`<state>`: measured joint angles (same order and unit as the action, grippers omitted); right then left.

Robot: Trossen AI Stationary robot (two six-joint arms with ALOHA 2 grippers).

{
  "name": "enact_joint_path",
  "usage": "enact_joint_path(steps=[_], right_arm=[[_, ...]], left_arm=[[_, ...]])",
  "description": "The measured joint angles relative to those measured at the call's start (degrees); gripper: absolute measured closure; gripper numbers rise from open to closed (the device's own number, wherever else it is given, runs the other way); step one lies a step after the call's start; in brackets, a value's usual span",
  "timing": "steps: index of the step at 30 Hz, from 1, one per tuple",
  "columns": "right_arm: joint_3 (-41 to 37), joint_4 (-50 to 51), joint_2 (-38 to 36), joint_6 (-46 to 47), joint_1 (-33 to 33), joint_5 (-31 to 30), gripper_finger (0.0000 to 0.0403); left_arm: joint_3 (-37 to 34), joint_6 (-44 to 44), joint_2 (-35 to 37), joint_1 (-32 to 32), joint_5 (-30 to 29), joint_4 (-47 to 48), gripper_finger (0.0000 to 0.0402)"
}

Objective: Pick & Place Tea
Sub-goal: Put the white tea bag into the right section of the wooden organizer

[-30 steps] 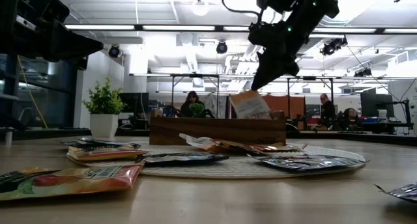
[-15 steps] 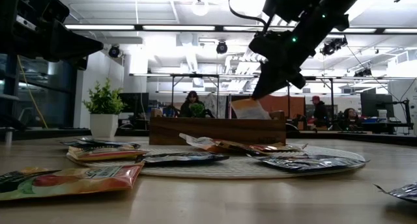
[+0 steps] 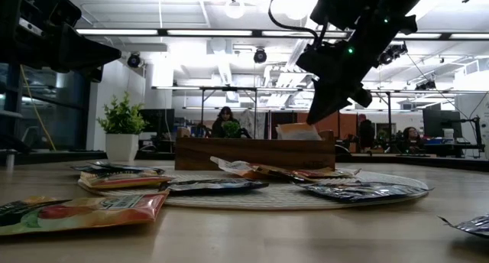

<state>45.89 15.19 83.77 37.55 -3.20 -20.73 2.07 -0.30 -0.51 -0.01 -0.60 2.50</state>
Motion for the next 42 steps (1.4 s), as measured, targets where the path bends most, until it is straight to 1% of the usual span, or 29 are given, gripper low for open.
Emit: enact_joint_path(steps=[9, 13, 19, 27, 31, 34, 37, 42], right_arm=[[0.00, 0.10, -0.25, -0.34, 0.00, 1.74, 0.0403], [0.02, 0.58, -1.54, -0.43, 0.00, 1.53, 0.0393], [0.02, 3.89, -3.96, -0.51, 0.00, -0.63, 0.0353], [0.03, 4.98, -4.75, -1.79, 0.00, 0.20, 0.0273], [2.94, 5.67, -5.45, -3.62, 0.78, 4.24, 0.0241], [7.07, 5.97, -4.88, -4.81, 2.37, 10.05, 0.0226], [11.53, 7.16, -2.35, -7.47, 4.19, 16.02, 0.0220], [18.29, 9.60, 3.92, -12.14, 7.13, 23.49, 0.0218]], left_arm=[[0.00, 0.00, 0.01, 0.00, 0.00, 0.02, 0.0401], [0.00, 0.00, 0.00, 0.00, 0.00, 0.00, 0.0401], [0.00, 0.00, 0.01, 0.00, 0.00, 0.00, 0.0401], [0.00, -0.01, 0.01, -0.02, 0.00, 0.02, 0.0401], [0.00, 0.00, 0.00, -0.02, 0.00, 0.00, 0.0401], [0.00, -0.01, 0.02, -0.01, 0.00, 0.02, 0.0401], [0.00, -0.01, 0.02, -0.02, 0.00, 0.00, 0.0401], [0.00, 0.00, 0.01, -0.01, 0.00, 0.00, 0.0401]])
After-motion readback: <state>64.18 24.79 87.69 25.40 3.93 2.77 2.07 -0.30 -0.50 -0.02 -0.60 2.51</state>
